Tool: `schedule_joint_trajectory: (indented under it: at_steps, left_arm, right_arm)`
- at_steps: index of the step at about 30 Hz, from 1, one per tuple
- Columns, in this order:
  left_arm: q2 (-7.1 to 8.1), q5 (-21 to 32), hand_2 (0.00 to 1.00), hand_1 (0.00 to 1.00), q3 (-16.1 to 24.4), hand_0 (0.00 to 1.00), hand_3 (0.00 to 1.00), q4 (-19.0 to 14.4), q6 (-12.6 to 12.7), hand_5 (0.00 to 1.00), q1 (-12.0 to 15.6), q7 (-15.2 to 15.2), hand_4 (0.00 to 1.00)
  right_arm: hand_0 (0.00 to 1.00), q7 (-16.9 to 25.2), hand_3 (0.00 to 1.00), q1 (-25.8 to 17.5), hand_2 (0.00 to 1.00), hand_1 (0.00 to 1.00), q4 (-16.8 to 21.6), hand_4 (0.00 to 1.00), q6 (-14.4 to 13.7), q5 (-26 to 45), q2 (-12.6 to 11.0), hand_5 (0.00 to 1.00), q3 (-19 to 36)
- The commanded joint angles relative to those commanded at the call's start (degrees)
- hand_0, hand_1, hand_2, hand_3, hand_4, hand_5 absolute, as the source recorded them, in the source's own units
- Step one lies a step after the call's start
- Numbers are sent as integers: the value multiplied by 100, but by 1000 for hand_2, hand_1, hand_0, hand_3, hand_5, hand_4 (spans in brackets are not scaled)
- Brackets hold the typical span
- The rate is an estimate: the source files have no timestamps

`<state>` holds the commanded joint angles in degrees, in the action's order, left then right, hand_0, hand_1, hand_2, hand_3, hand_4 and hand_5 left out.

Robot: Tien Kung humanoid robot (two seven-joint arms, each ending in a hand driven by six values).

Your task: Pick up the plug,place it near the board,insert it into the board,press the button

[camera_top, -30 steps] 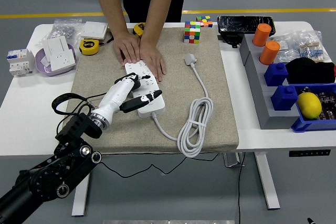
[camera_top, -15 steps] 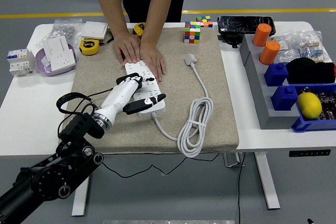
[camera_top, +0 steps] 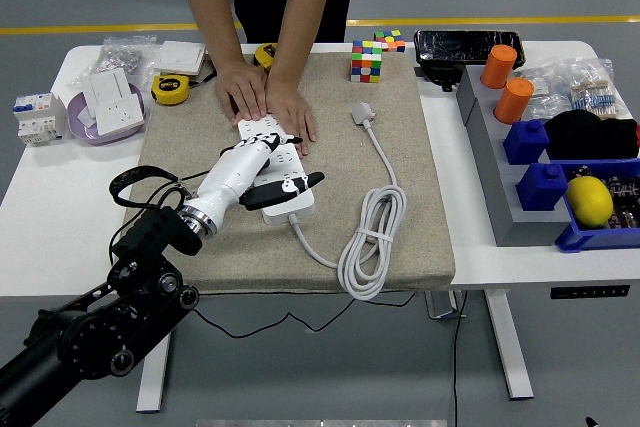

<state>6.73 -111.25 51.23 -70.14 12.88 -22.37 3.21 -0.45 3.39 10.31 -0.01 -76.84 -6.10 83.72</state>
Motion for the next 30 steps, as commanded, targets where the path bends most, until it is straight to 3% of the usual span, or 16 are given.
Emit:
schedule_joint_trajectory:
  at_steps: [4,5,10,11,15,16,17,21,22,23,30]
  left_arm:
    - [76,-10,884,935,-36,962,852,-553,-106,998,41,298,994]
    - [101,-94,546,584,-30,604,838,-711,-191,480,62,443,842]
    - [193,-635,546,584,86,604,838,-1493,-1072,480,153,1394,842]
    - [206,-702,236,139,89,255,817,-1585,-1219,233,159,1520,682]
    - [228,-911,236,139,49,255,817,-1776,-1717,233,150,1872,682]
    - [226,-936,236,139,39,255,817,-1769,-1780,233,144,1914,682]
    - [225,-958,160,48,18,184,845,-1731,-1884,127,130,1984,572]
    - [227,-976,160,48,-59,184,845,-1521,-2146,127,75,2152,572]
    - [228,-978,160,48,-74,184,845,-1471,-2177,127,64,2171,572]
    - [228,-996,151,42,-87,169,887,-1421,-2208,80,53,2188,506]
    - [205,-1071,151,40,-126,164,883,-1000,-2296,56,10,2198,498]
  right_arm:
    - [929,0,796,7,780,802,0,998,0,2,-3,998,7]
    - [929,2,797,8,779,802,0,998,0,8,-3,998,4]
    - [929,4,797,1,779,802,0,998,1,25,-6,998,0]
    - [928,3,796,-1,779,802,0,998,1,24,-6,998,2]
    - [928,4,796,-5,779,802,0,998,2,25,-5,998,1]
    - [928,6,796,-3,779,802,0,998,3,30,-4,998,-4]
    - [929,11,796,2,779,802,0,998,3,43,-2,998,-16]
    - [929,19,796,10,779,802,0,998,2,60,-1,998,-34]
    - [929,18,796,9,779,802,0,998,3,59,-1,998,-32]
    - [929,17,796,8,779,802,0,998,3,56,-1,998,-30]
    - [925,5,796,7,779,802,0,998,4,28,-6,998,-7]
